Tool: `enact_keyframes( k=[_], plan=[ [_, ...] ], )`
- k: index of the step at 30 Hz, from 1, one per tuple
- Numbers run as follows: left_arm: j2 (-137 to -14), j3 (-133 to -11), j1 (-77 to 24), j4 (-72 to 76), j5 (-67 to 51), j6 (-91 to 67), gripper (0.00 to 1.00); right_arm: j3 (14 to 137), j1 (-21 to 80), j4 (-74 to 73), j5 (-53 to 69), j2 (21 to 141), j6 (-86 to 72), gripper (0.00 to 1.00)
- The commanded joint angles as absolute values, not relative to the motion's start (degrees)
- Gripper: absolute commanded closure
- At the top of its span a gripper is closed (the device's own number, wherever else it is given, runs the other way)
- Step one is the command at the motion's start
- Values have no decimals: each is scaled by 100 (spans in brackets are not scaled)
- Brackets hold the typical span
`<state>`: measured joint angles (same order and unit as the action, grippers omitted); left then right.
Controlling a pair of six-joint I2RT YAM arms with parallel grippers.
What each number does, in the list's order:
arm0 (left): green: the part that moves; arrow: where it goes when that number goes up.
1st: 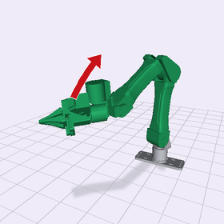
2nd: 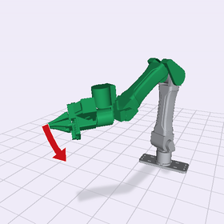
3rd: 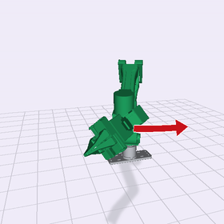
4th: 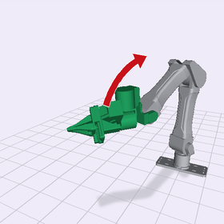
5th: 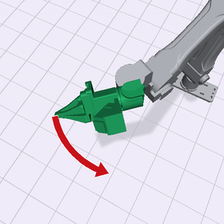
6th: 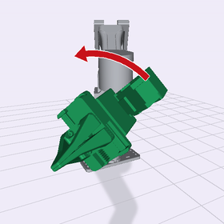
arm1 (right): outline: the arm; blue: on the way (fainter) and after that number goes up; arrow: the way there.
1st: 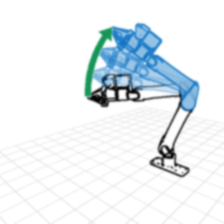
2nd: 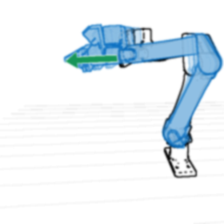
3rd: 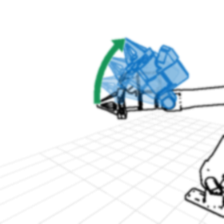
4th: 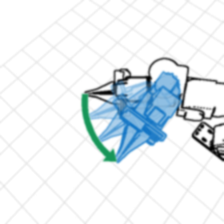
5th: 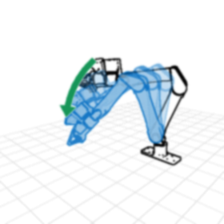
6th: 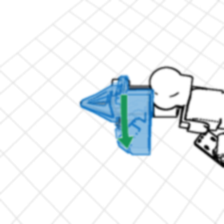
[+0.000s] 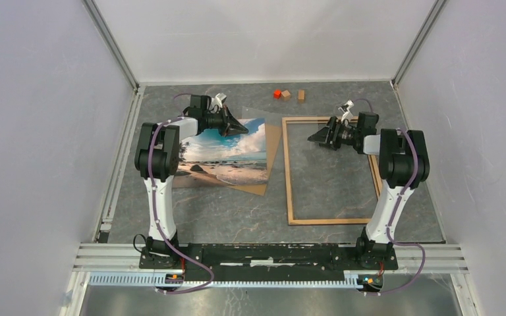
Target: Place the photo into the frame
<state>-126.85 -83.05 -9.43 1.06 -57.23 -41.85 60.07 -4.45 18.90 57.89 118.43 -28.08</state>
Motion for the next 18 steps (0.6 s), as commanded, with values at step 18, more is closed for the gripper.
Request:
enact_keyframes(
  k=[18],
  plan=[
    [-12650, -7203, -1010, 2316, -5238, -6135, 98, 3065, -627, 8477, 5781, 10885, -7145, 38]
  ],
)
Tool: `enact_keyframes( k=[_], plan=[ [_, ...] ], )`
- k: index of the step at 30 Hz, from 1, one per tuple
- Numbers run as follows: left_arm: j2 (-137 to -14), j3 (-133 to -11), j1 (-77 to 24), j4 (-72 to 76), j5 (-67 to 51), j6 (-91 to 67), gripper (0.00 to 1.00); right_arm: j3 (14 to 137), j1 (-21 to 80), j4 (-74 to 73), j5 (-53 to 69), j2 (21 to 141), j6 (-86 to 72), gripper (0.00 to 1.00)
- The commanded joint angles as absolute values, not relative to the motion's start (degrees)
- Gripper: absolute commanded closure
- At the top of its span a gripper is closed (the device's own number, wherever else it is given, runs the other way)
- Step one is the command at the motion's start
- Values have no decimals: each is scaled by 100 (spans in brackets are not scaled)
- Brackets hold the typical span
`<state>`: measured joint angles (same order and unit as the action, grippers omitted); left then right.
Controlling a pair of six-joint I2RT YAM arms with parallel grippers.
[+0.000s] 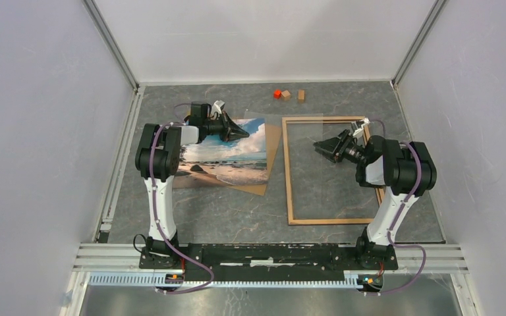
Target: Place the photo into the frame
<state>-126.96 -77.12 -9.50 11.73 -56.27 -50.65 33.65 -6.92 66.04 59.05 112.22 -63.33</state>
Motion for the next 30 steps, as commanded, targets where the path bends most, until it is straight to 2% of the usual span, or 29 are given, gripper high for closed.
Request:
enact_keyframes(
  k=[1, 3, 6, 12, 14, 16, 19, 20, 21, 30],
  plan=[
    [-12669, -7045, -1039, 2722, -5198, -6462, 98, 3006, -616, 8473, 5755, 10854, -7127, 40],
    [-12690, -6803, -1093, 3299, -5092, -6923, 98, 2854, -616, 8289, 5681, 10759, -6976, 44],
    [-12644, -6531, -1129, 3781, -4938, -7296, 98, 2725, -615, 7479, 5545, 10485, -6362, 45],
    [-12560, -6278, -1325, 4308, -4820, -7676, 98, 3193, -692, 4118, 5207, 9797, -4209, 47],
    [-12519, -6212, -1449, 4290, -4727, -7652, 98, 3590, -720, 2732, 5010, 9651, -3381, 50],
    [-12517, -6184, -1573, 4274, -4663, -7642, 98, 4109, -747, 1328, 4741, 9616, -2488, 58],
    [-12541, -6174, -1736, 4206, -4582, -7668, 96, 4662, -992, 62, 4585, 9734, -1711, 87],
    [-12553, -6195, -1786, 4165, -4569, -7665, 94, 4773, -1080, -103, 4657, 9782, -1552, 97],
    [-12551, -6225, -1866, 4108, -4545, -7654, 91, 4849, -1164, -256, 4762, 9835, -1415, 100],
    [-12448, -6605, -2530, 3007, -4235, -6934, 54, 5409, -1653, -1254, 4947, 10098, -51, 100]
  ],
)
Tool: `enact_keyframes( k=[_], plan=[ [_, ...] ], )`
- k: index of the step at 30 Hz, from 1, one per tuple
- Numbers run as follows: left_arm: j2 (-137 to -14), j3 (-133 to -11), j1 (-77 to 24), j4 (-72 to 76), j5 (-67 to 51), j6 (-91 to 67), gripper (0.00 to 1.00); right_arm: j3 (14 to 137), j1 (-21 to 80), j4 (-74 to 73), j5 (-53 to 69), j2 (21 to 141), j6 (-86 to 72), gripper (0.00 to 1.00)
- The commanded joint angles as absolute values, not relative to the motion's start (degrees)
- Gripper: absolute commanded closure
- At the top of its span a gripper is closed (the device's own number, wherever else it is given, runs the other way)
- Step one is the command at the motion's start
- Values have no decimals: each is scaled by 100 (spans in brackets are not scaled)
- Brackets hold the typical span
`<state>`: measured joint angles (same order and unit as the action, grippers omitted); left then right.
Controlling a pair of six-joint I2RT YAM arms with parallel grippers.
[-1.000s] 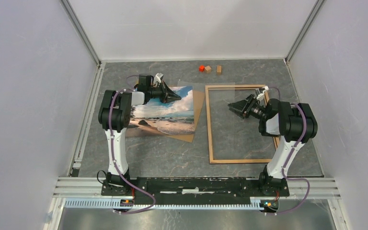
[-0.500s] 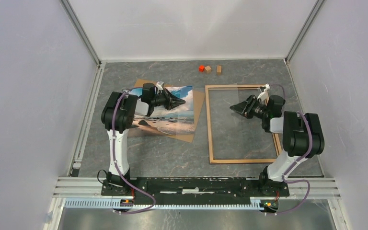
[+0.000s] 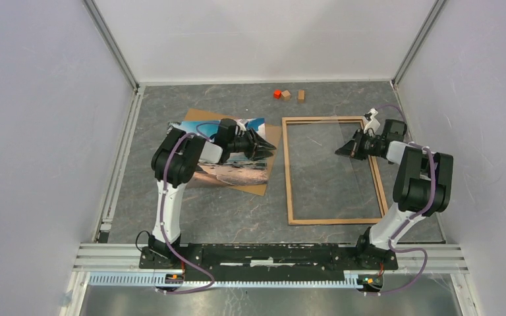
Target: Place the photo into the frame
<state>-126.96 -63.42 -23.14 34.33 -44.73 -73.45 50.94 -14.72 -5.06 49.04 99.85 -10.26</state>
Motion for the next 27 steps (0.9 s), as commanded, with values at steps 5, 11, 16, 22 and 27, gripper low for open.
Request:
enact_keyframes(
  k=[5, 11, 16, 22, 27],
  plan=[
    [-12350, -6849, -2710, 2553, -4073, -6724, 49, 5380, -1925, -1285, 4899, 9984, 385, 100],
    [-12323, -7454, -2898, 1821, -3802, -6388, 46, 5320, -2198, -992, 4866, 9741, 217, 100],
    [-12477, -8082, -2989, 1148, -3603, -6047, 42, 5117, -2365, -368, 4993, 9570, -208, 100],
    [-12697, -8495, -2999, 758, -3423, -5996, 38, 5151, -2475, -205, 5028, 9570, -280, 100],
    [-12805, -8710, -3044, 578, -3380, -5970, 37, 5353, -2496, -430, 5070, 9743, -140, 100]
  ],
)
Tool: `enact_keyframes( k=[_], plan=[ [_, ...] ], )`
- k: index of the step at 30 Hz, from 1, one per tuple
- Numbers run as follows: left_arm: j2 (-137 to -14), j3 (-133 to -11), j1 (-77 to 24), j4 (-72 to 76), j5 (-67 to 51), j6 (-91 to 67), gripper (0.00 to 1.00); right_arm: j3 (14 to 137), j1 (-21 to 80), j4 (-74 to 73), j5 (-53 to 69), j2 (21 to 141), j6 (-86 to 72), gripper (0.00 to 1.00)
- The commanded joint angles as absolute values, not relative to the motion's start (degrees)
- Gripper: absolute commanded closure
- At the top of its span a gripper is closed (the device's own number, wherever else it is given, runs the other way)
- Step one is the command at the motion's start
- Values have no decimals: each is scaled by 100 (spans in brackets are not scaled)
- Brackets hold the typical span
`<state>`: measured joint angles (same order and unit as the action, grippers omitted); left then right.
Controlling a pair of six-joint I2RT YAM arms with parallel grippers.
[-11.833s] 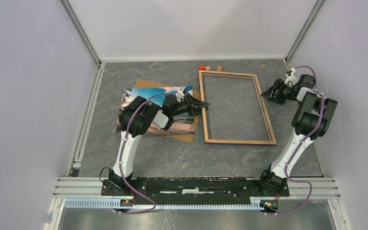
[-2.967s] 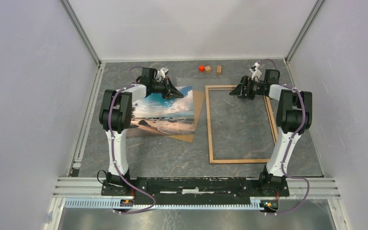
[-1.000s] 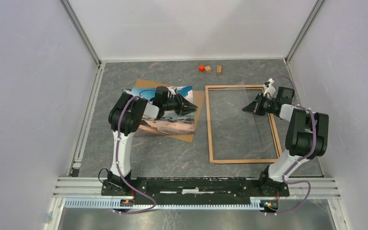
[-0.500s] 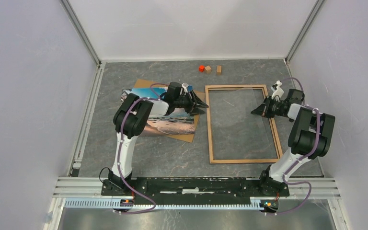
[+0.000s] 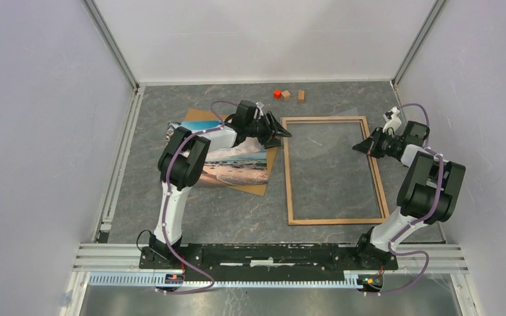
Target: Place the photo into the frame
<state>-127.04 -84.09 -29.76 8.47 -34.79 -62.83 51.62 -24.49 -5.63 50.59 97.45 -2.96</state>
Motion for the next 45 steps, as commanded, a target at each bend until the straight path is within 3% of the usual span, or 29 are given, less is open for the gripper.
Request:
enact_keyframes(
  k=[1, 23, 45],
  plan=[
    [-12824, -8732, -3056, 551, -3366, -5960, 38, 5443, -2496, -599, 5063, 9800, -49, 100],
    [-12624, -8811, -3125, -575, -3033, -5311, 30, 6003, -2625, -1399, 4939, 10037, 536, 100],
    [-12235, -8352, -2888, -472, -2971, -5309, 25, 5942, -2716, -1219, 4966, 10004, 460, 100]
  ],
)
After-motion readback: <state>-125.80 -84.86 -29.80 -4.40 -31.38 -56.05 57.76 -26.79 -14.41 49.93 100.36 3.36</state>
